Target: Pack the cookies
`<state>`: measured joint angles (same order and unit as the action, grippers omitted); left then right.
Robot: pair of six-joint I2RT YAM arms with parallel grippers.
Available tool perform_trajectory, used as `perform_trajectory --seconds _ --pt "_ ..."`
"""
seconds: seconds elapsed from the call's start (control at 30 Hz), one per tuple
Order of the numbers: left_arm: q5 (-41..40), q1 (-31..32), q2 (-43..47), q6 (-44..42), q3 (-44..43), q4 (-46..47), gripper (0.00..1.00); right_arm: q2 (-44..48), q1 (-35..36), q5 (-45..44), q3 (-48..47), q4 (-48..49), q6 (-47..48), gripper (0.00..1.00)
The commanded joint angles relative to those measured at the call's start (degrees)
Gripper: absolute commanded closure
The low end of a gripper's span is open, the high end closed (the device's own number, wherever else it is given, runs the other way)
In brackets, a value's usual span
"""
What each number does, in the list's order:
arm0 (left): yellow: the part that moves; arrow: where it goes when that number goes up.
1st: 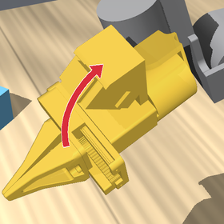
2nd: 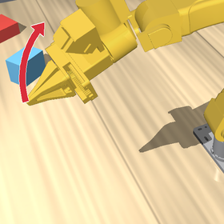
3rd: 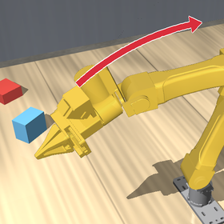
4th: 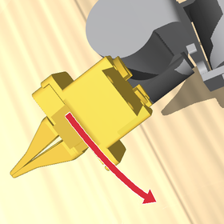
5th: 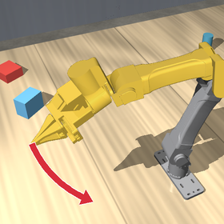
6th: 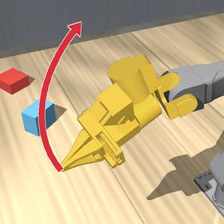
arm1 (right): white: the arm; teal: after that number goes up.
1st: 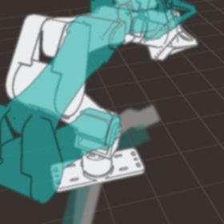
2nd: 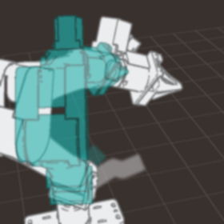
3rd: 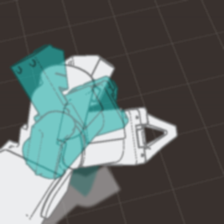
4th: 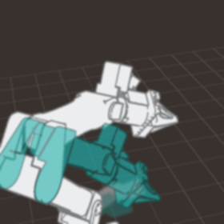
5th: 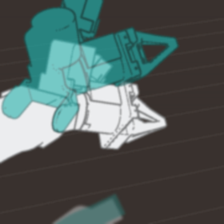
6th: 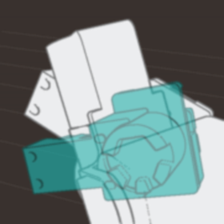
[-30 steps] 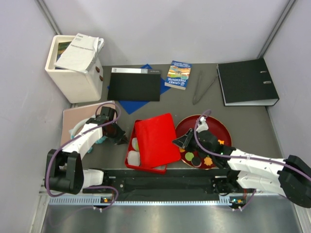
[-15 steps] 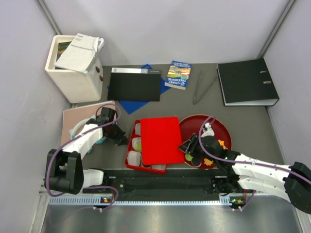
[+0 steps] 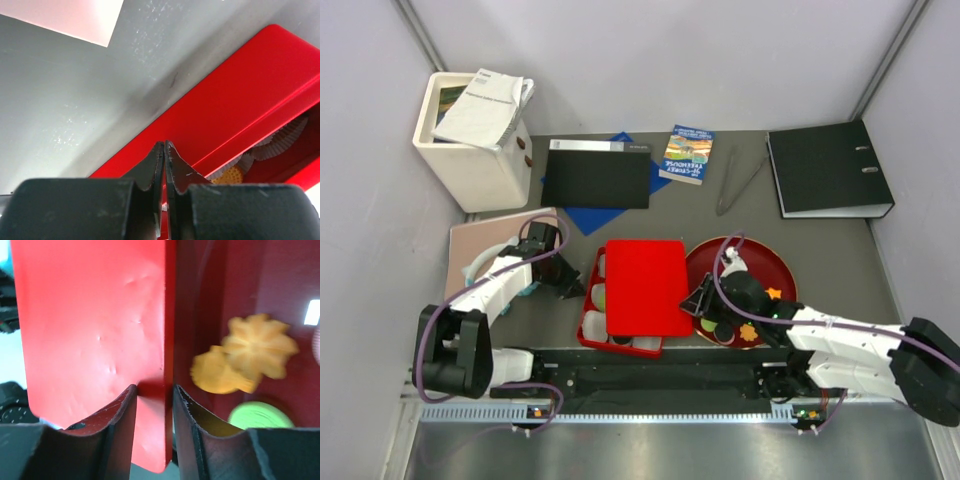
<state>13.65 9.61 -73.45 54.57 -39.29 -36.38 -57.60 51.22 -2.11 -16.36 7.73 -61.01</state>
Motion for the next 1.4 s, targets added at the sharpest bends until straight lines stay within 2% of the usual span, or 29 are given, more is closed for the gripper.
perform_trajectory --seconds 0.0,0.33,0.77,1.03,1.17,1.37 --pt "2.3 0.4 -0.1 1.2 0.9 3.0 0.93 -4.6 0.3 6.1 -4.4 2.5 2.7 0.67" --pt "2.7 0.4 0.7 1.5 0.8 3.6 0.94 -5.5 1.2 7.8 -8.9 -0.7 4.2 0.7" --pt "3.8 0.4 -0.2 2.6 1.1 6.0 0.94 -10.2 1.9 16.8 -13.3 -0.2 7.0 0.72" --pt "0.1 0.2 0.1 1.2 -1.5 2.8 0.92 -5.9 1.9 12.1 -15.8 -7.5 9.3 0.71" --pt "-5.1 -0.4 -0.2 -0.6 -4.4 -0.1 0.9 -3.0 1.9 8.9 -19.4 -13.1 11.4 0.64" --pt "-8.5 -2.6 -2.1 -2.6 -7.0 -2.6 0.87 -0.9 1.8 3.8 -26.9 -19.7 16.0 0.59"
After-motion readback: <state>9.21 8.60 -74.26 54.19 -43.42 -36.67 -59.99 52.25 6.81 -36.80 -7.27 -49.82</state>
